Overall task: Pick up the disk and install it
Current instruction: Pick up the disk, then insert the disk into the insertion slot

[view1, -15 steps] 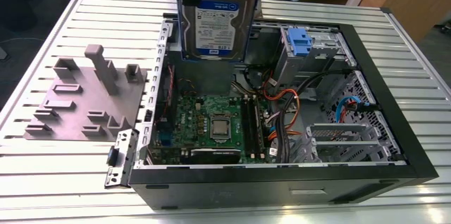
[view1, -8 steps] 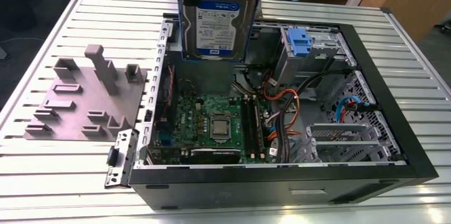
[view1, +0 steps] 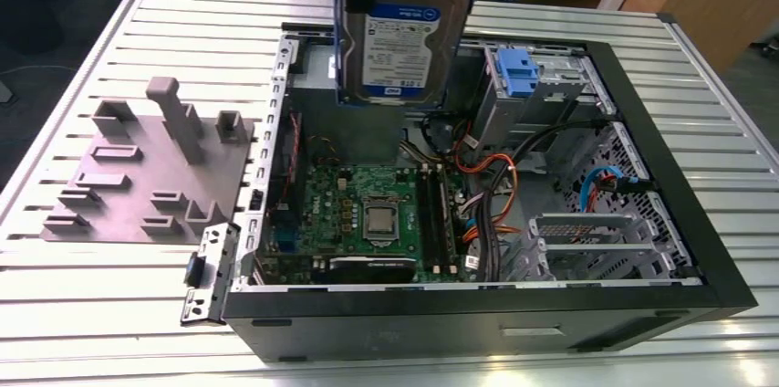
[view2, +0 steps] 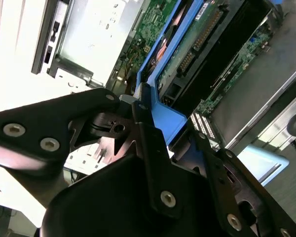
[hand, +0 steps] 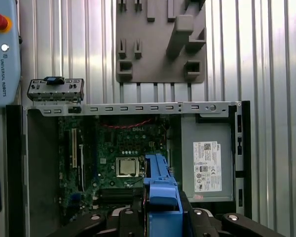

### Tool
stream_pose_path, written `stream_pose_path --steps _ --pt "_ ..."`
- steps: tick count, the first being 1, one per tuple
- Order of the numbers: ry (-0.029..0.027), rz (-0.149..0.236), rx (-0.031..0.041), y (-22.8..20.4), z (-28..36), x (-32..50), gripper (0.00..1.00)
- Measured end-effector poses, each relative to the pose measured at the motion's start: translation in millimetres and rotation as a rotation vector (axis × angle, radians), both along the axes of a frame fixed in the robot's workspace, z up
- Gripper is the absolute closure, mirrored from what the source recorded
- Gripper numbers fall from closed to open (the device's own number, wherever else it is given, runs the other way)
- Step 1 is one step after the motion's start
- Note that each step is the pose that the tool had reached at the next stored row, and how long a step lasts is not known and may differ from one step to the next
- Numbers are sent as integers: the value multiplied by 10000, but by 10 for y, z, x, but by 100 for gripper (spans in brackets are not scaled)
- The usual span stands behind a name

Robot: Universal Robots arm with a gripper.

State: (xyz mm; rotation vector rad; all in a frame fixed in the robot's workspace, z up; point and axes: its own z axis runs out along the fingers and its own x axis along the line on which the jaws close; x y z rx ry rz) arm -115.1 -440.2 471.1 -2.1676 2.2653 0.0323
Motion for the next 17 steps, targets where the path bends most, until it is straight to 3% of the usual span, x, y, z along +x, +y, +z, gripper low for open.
stream_pose_path --steps 4,7,9,17 --pt "0 0 0 0 -9 101 63" --pt "0 -2 -1 0 -9 106 63" --pt "0 0 0 0 -9 177 63" --pt "0 0 0 -41 -9 177 63"
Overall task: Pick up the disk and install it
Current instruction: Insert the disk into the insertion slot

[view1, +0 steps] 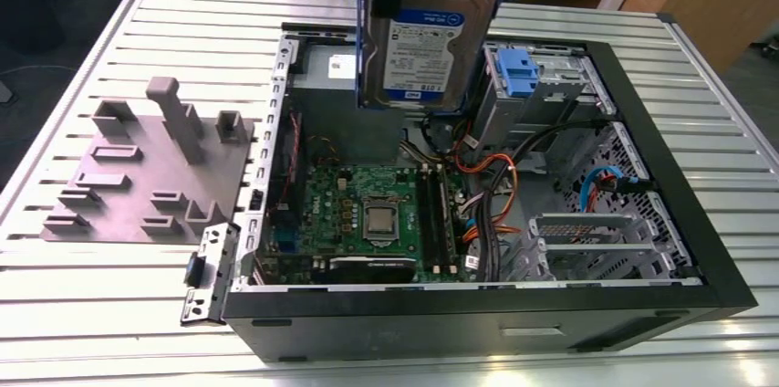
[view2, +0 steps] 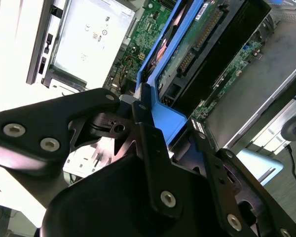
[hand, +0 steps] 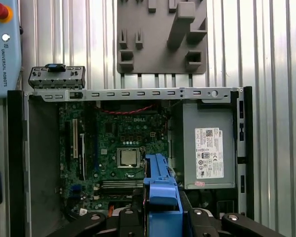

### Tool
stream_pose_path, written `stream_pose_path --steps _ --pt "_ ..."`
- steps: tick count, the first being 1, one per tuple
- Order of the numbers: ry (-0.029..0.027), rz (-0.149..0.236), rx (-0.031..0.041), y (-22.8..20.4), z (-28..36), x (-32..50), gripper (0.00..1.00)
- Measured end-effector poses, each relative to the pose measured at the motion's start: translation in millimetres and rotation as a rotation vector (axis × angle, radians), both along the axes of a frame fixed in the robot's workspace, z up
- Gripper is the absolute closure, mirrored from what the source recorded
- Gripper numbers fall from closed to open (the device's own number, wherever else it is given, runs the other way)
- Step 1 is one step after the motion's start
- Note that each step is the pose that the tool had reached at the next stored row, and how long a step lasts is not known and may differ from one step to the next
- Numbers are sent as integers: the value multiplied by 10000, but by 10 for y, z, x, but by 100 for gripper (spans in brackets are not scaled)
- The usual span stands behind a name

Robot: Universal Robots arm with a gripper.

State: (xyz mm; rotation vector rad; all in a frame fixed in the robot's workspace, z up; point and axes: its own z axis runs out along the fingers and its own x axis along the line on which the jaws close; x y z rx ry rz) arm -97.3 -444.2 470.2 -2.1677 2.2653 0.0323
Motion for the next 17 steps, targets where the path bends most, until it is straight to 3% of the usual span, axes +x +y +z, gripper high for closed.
stream_pose_path --steps 17 --pt "0 0 0 -149 0 0 63"
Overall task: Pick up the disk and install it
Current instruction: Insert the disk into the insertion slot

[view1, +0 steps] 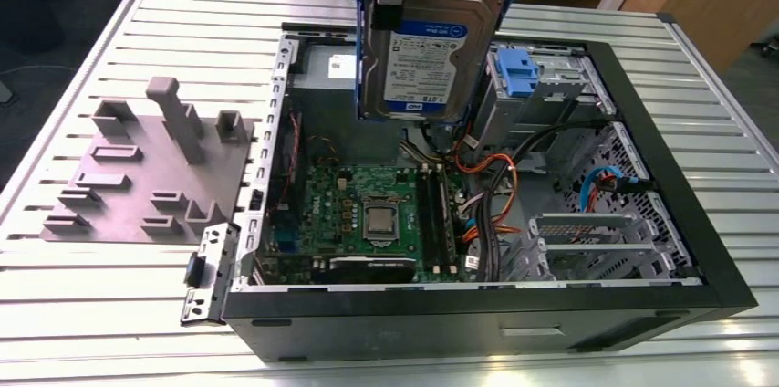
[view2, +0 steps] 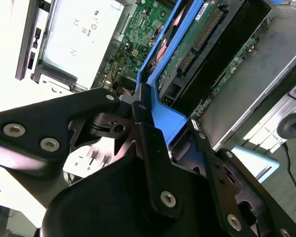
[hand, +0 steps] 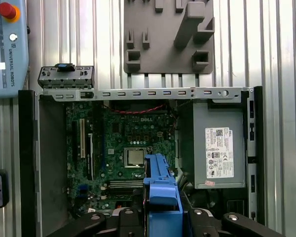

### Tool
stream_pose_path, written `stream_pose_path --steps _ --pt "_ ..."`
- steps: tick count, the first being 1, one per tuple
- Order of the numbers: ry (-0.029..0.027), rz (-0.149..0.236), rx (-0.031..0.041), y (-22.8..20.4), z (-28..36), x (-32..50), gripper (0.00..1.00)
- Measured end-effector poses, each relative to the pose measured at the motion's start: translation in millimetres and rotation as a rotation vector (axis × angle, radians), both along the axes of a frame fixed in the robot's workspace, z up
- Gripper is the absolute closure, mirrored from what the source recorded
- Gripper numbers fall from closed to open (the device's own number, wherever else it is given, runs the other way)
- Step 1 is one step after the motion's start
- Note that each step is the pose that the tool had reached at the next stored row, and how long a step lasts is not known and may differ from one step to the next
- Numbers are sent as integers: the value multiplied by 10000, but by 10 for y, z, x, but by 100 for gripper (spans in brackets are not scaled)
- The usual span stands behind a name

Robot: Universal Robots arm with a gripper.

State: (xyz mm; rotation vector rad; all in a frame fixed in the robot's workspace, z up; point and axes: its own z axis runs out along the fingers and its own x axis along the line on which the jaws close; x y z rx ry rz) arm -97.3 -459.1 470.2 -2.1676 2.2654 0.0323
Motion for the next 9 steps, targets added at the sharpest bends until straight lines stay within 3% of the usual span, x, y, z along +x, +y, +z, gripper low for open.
stream_pose_path --steps 9 --pt "0 0 -1 -1 0 0 63"
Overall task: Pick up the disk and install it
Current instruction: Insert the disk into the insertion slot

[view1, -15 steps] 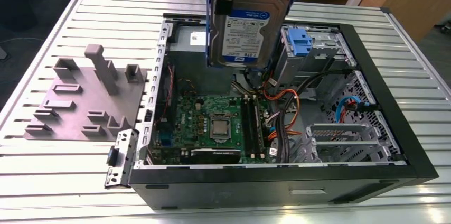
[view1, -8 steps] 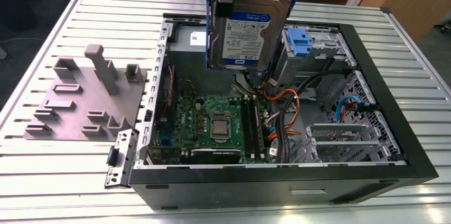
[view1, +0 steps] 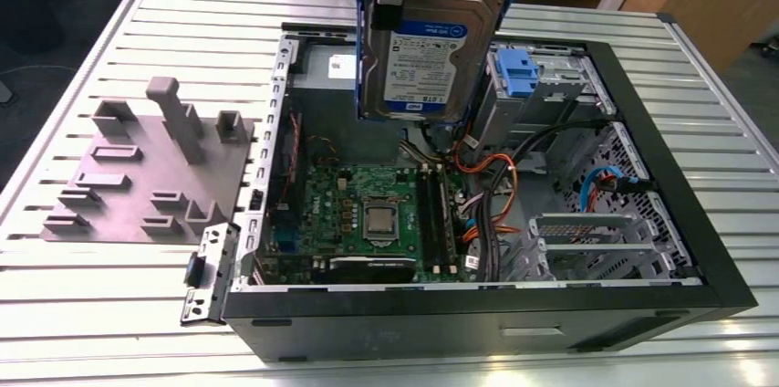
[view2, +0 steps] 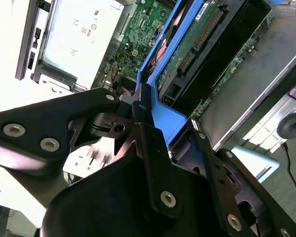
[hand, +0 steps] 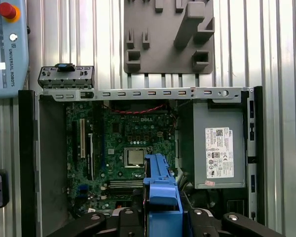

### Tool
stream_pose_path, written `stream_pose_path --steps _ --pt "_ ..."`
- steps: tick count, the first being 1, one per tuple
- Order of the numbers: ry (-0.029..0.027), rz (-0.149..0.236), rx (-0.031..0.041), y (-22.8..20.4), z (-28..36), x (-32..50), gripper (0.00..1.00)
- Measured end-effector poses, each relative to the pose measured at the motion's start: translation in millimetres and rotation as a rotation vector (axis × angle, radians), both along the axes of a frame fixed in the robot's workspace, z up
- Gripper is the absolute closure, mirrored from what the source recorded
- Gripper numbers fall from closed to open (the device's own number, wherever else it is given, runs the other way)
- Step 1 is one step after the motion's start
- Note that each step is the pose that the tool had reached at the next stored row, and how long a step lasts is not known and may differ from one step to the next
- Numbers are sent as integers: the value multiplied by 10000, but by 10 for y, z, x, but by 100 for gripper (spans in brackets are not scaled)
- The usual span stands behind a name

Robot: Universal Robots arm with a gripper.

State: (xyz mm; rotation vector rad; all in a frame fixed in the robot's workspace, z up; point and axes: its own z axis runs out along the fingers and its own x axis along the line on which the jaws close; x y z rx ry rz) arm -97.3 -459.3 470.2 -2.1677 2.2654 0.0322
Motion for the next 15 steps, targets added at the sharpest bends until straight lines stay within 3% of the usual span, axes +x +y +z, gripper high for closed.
stream_pose_path --steps 5,15 --pt "0 0 -1 0 11 0 63" --pt "0 0 0 0 115 0 63"
